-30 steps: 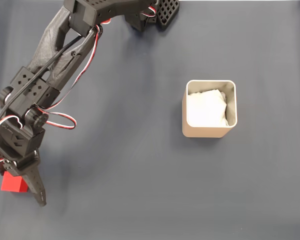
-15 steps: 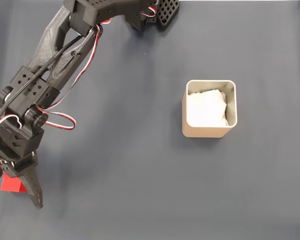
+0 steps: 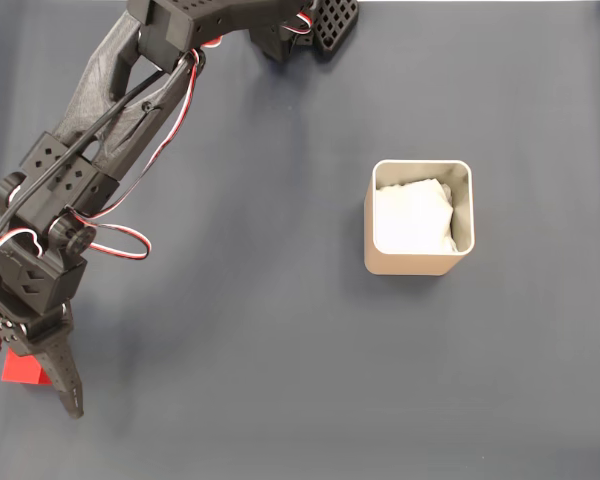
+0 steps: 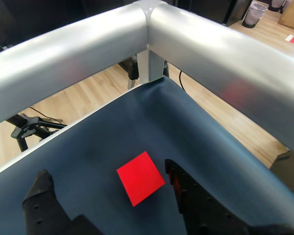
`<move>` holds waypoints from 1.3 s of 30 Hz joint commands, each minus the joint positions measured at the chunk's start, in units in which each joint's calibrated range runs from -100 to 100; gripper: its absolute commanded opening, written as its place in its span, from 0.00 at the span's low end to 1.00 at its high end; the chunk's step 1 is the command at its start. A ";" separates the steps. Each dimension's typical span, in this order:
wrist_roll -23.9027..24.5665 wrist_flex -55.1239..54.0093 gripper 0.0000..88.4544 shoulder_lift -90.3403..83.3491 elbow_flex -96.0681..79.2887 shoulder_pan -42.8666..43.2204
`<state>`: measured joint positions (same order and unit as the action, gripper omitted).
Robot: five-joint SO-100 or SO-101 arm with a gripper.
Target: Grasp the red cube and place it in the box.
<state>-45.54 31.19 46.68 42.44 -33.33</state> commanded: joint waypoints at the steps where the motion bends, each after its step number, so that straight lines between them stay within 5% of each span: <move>1: -0.39 -1.03 0.56 -1.98 0.68 -0.35; 39: -0.63 -1.69 0.56 1.31 1.04 -1.28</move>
<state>-46.18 30.30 49.35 42.44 -34.39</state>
